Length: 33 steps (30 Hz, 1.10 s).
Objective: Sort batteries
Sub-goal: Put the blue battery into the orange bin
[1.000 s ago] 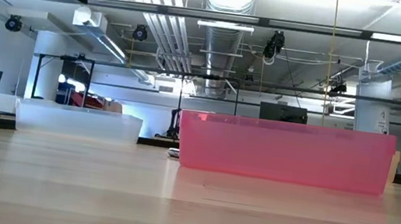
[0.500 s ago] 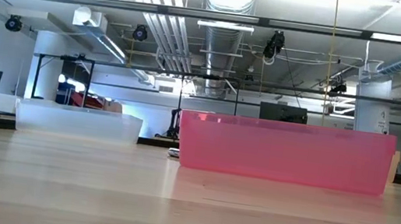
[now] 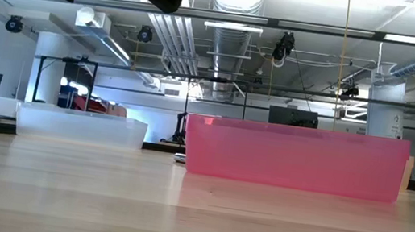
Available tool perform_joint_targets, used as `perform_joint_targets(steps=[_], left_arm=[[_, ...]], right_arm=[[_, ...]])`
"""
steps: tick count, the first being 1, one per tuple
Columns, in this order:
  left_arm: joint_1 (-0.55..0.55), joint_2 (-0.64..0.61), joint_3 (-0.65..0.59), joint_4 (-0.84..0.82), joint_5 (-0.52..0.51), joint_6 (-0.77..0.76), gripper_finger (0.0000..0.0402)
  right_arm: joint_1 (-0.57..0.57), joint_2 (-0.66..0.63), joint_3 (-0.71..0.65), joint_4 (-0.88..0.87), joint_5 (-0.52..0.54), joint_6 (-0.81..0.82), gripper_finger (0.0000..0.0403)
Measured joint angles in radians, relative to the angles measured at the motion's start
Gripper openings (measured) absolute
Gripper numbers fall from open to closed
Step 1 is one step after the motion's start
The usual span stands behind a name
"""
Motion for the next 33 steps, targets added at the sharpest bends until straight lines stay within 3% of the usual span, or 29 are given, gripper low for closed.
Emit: perform_joint_targets(steps=[5,12,23,33], left_arm=[[0.000,0.000,0.000,0.000,0.000,0.001,0.0204],[0.000,0.000,0.000,0.000,0.000,0.001,0.0204],[0.000,0.000,0.000,-0.006,0.002,0.002,0.0204],[0.000,0.000,0.000,-0.085,0.000,0.006,0.0204]], right_arm=[[0.000,0.000,-0.010,0.011,0.000,0.000,0.0147],[-0.004,-0.002,-0.069,0.110,0.003,0.000,0.0123],[-0.025,0.008,-0.068,0.113,0.034,-0.014,0.0100],[-0.031,0.007,-0.058,0.062,0.055,-0.030,0.0125]])
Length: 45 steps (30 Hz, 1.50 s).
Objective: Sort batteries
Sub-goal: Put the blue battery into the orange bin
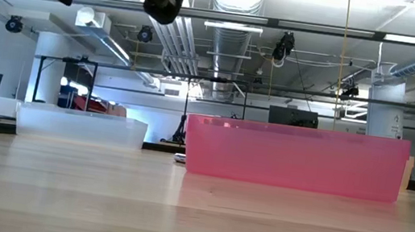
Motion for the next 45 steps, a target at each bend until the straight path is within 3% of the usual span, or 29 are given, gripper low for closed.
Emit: perform_joint_targets(steps=[8,18,23,28,33,38,45], left_arm=[[0.000,0.000,0.000,-0.057,-0.052,0.000,0.0204],[0.001,0.000,-0.002,-0.042,-0.003,0.007,0.0204],[0.001,0.000,-0.086,0.161,0.003,-0.008,0.0204],[0.026,-0.002,-0.194,0.467,0.002,-0.081,0.0204],[0.090,-0.007,-0.231,0.486,0.000,-0.131,0.0204],[0.158,-0.006,-0.249,0.477,0.001,-0.131,0.0204],[0.213,-0.006,-0.280,0.472,0.002,-0.094,0.0204]], right_arm=[[-0.002,-0.001,-0.009,-0.006,0.018,-0.042,0.0128],[-0.002,-0.002,-0.016,-0.002,0.077,-0.049,0.0054],[-0.002,0.003,-0.017,0.009,0.091,-0.075,0.0022],[-0.027,-0.028,-0.018,0.001,0.137,-0.150,0.0019],[-0.107,-0.148,-0.019,-0.132,0.333,-0.241,0.0019],[-0.224,-0.281,-0.019,-0.306,0.358,-0.397,0.0019],[-0.488,-0.464,-0.018,-0.495,0.456,-0.654,0.0018]])
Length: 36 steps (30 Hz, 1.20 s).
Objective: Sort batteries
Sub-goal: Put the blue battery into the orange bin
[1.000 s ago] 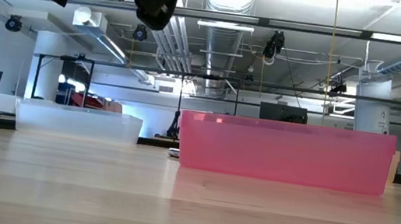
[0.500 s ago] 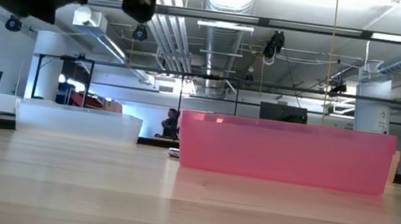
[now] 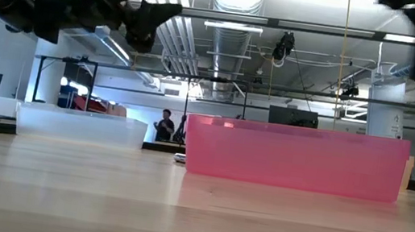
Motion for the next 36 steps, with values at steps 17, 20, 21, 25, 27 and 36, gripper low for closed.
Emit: perform_joint_targets(steps=[17,20,21,25,27,36], left_arm=[[-0.056,0.000,-0.062,-0.054,0.125,0.011,0.0204],[-0.095,0.000,-0.062,-0.054,0.132,-0.002,0.0204],[-0.108,0.000,-0.062,-0.054,0.133,-0.008,0.0204],[-0.161,0.000,-0.062,-0.055,0.132,-0.020,0.0204],[-0.184,0.000,-0.062,-0.055,0.131,-0.024,0.0204],[-0.240,0.000,-0.067,-0.061,0.103,-0.103,0.0204]], right_arm=[[-0.941,-0.070,0.000,0.236,0.048,-0.927,0.0018],[-1.049,-0.021,0.000,0.278,0.035,-0.995,0.0018],[-1.079,-0.001,-0.003,0.302,0.013,-1.012,0.0018],[-1.163,0.081,-0.021,0.395,-0.086,-1.050,0.0018],[-1.192,0.125,-0.029,0.428,-0.109,-1.064,0.0018],[-1.325,0.273,-0.088,0.563,-0.162,-1.090,0.0018]])
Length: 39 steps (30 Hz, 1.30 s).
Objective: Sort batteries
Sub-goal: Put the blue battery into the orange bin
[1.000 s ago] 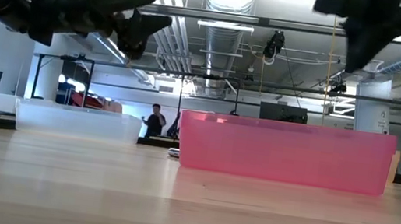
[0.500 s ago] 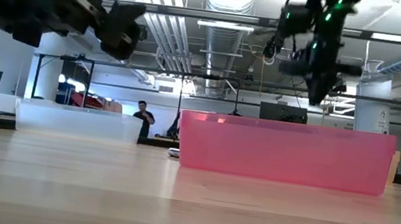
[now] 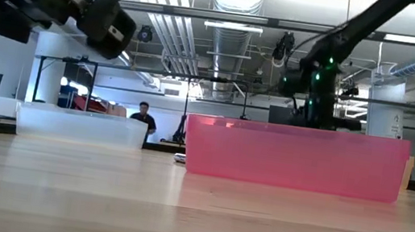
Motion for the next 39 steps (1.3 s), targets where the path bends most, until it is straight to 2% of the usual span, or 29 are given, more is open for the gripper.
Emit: perform_joint_targets(steps=[9,13,18,25,28,31,35,39], left_arm=[[-0.026,0.000,-0.003,-0.022,-0.024,-0.022,0.0204],[-0.026,0.000,-0.005,-0.035,-0.024,-0.023,0.0204],[-0.026,0.000,-0.006,-0.040,-0.026,-0.048,0.0204],[-0.026,0.000,-0.004,-0.041,-0.077,-0.067,0.0204],[-0.026,0.000,0.004,-0.040,-0.090,-0.076,0.0204],[-0.032,0.000,0.022,-0.021,-0.096,-0.085,0.0204],[-0.044,-0.001,0.061,0.000,-0.095,-0.059,0.0204],[-0.045,-0.001,0.098,-0.001,-0.077,-0.014,0.0204]], right_arm=[[-0.075,0.062,-0.046,0.111,-0.040,-0.030,0.0020],[-0.085,0.071,-0.061,0.139,-0.042,-0.035,0.0035],[-0.091,0.028,-0.068,0.131,-0.043,-0.047,0.0091],[-0.047,-0.184,-0.085,0.123,-0.041,-0.054,0.0185],[0.034,-0.319,-0.114,0.125,-0.044,-0.023,0.0211],[0.172,-0.458,-0.155,0.107,-0.043,0.064,0.0222],[0.447,-0.619,-0.198,0.105,-0.025,0.243,0.0217],[0.768,-0.687,-0.212,0.103,0.102,0.472,0.0203]])
